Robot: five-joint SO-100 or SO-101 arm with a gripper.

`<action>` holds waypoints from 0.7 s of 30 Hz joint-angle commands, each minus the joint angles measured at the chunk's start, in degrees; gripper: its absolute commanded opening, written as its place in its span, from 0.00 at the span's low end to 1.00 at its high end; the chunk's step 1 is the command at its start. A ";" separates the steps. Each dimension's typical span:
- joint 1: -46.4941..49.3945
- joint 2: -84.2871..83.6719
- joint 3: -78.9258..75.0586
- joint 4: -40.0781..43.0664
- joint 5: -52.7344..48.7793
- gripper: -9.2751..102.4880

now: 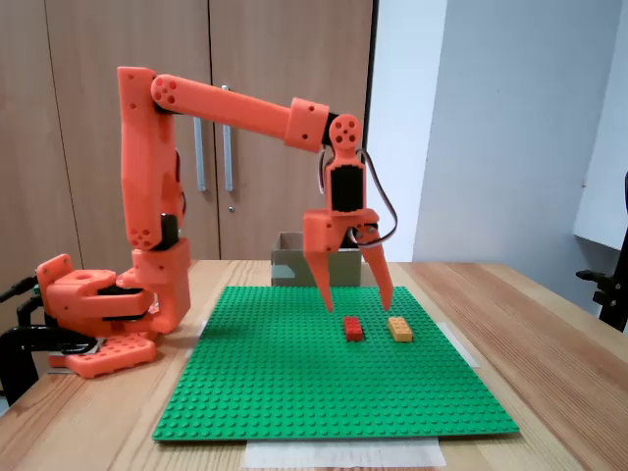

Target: Pick the red lego block and put it in the box.

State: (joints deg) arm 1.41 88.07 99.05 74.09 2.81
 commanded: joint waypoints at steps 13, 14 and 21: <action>0.53 -1.76 -3.25 -0.97 0.00 0.38; 0.70 -1.76 -3.25 -1.23 0.00 0.38; 0.79 -2.72 -3.16 -1.76 -0.53 0.38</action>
State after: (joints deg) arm 2.11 84.99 97.65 72.69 2.72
